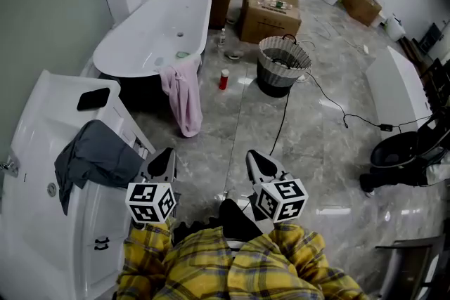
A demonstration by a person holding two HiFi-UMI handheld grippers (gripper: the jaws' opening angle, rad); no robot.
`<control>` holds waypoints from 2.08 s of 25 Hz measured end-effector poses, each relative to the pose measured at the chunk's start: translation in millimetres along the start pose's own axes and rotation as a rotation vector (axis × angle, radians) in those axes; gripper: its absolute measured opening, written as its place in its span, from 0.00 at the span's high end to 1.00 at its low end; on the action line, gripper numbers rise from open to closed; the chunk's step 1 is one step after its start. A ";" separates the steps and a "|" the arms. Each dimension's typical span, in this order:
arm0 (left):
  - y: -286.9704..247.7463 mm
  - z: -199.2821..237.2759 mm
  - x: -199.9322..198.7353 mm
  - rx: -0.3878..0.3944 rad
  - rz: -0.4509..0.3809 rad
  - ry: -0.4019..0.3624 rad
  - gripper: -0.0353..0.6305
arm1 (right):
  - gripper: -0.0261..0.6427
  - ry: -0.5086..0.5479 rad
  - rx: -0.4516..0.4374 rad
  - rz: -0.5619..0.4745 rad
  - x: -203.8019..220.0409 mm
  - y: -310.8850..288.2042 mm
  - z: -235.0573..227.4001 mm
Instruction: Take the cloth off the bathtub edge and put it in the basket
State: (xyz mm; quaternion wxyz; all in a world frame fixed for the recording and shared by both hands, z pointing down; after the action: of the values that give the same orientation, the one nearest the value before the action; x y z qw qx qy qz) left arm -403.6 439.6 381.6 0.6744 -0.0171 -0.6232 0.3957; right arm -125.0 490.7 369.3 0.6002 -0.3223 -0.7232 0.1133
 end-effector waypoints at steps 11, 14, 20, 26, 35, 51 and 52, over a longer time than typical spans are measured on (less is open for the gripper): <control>-34.2 16.7 -13.5 -0.033 0.008 -0.002 0.90 | 0.92 0.012 -0.063 -0.008 -24.2 -49.8 -14.2; -48.1 24.1 -20.3 -0.047 0.015 0.007 0.90 | 0.92 0.030 -0.091 0.010 -33.6 -71.4 -19.7; -79.6 35.0 -36.1 -0.083 0.032 0.025 0.90 | 0.89 0.063 -0.146 0.017 -60.8 -116.6 -37.9; -107.8 42.2 -58.0 -0.139 0.047 0.060 0.90 | 0.77 0.091 -0.230 0.062 -94.3 -165.0 -59.3; -144.2 56.5 -79.8 -0.258 0.041 0.118 0.90 | 0.73 0.155 -0.366 0.131 -126.5 -244.2 -88.9; -183.1 112.6 -80.2 -0.345 0.080 0.201 0.90 | 0.67 0.209 -0.462 0.253 -128.1 -377.2 -82.1; -187.6 118.5 -81.8 -0.341 0.083 0.202 0.90 | 0.66 0.203 -0.462 0.260 -128.4 -385.9 -80.0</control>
State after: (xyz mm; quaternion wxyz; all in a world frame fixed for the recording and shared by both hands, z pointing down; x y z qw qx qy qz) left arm -401.4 209.7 437.2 0.7038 -0.1962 -0.6092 0.3082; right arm -167.9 99.7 500.1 0.5606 -0.5503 -0.6186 -0.0117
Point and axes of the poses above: the fingertips, and each gripper's own axes: y backward along the fingers, z to its left, x out of its underside, the point moved 9 cm from there along y, backward along the fingers, and after that the axes turned 12 degrees about z, right-handed, at the moved point
